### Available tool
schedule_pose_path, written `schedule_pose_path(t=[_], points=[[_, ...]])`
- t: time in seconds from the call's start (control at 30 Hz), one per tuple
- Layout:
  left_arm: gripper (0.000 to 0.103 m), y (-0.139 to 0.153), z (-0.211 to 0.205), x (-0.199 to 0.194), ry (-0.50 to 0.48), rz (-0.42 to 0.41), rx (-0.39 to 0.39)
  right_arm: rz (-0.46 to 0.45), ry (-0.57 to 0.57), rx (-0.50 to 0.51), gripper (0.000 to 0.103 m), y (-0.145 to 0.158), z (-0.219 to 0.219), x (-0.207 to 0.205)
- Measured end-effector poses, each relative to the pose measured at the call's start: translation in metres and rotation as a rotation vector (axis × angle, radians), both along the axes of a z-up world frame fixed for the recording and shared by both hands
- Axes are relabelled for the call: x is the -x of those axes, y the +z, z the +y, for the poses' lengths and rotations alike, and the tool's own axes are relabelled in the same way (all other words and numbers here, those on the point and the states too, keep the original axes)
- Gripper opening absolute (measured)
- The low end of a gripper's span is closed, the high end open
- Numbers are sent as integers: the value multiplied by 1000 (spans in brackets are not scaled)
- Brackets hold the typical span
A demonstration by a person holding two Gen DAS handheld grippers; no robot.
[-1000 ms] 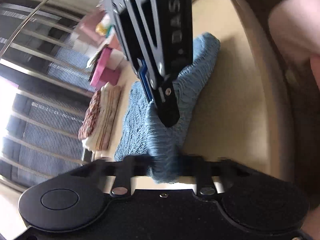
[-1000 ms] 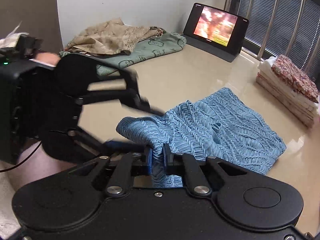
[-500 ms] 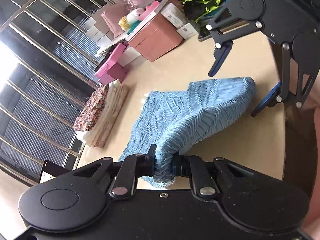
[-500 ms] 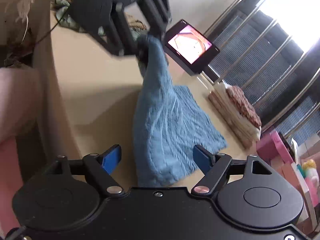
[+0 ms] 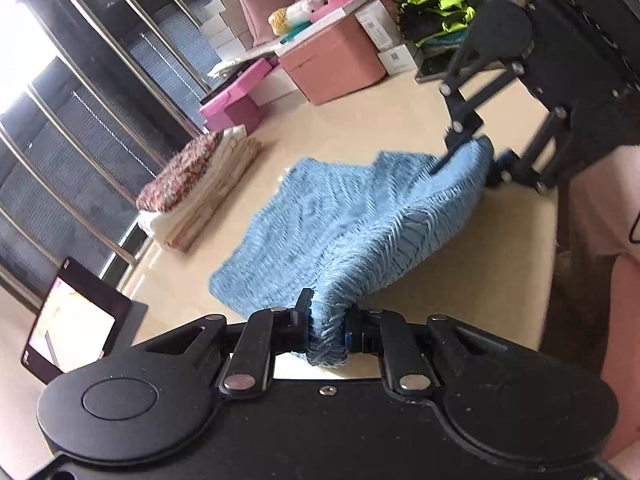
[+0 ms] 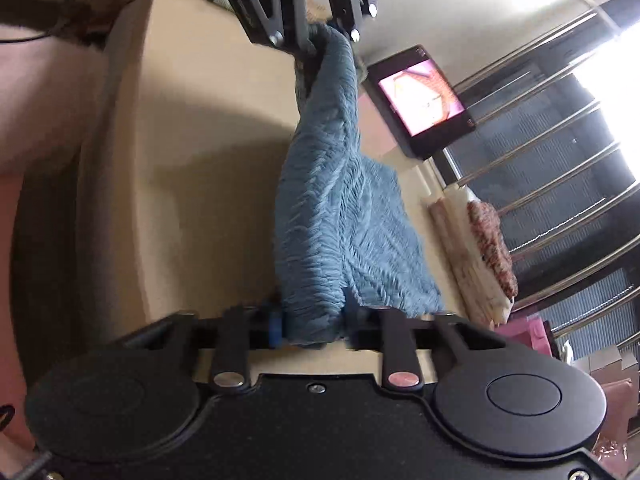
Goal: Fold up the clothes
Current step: 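Lift the held edge with both grippers and fold it over the garment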
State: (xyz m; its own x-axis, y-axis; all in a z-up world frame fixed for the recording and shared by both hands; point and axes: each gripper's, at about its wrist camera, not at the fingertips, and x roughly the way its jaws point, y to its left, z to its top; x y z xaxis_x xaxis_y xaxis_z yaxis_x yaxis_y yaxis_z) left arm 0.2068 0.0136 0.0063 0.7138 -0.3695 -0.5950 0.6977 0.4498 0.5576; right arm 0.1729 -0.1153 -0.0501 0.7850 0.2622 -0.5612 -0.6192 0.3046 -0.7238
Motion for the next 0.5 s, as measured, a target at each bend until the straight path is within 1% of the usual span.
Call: schedule_pose_path(t=[0.07, 0.13, 0.23, 0.33, 0.4, 0.5], points=[[14, -7, 2, 6, 6, 22, 10, 14, -13, 6, 20, 0, 1, 2], [14, -14, 4, 16, -3, 40, 4, 49, -30, -5, 18, 4, 1, 5], [14, -20, 8, 36, -35, 57, -35, 106, -22, -26, 18, 14, -2, 15], [14, -19, 14, 59, -69, 71, -82, 166, 3, -44, 18, 28, -4, 31], [14, -12, 19, 72, -82, 105, -87, 209, 20, -57, 17, 40, -5, 41], [14, 11, 28, 89, -116, 193, -74, 304, 46, -99, 16, 68, -7, 52]])
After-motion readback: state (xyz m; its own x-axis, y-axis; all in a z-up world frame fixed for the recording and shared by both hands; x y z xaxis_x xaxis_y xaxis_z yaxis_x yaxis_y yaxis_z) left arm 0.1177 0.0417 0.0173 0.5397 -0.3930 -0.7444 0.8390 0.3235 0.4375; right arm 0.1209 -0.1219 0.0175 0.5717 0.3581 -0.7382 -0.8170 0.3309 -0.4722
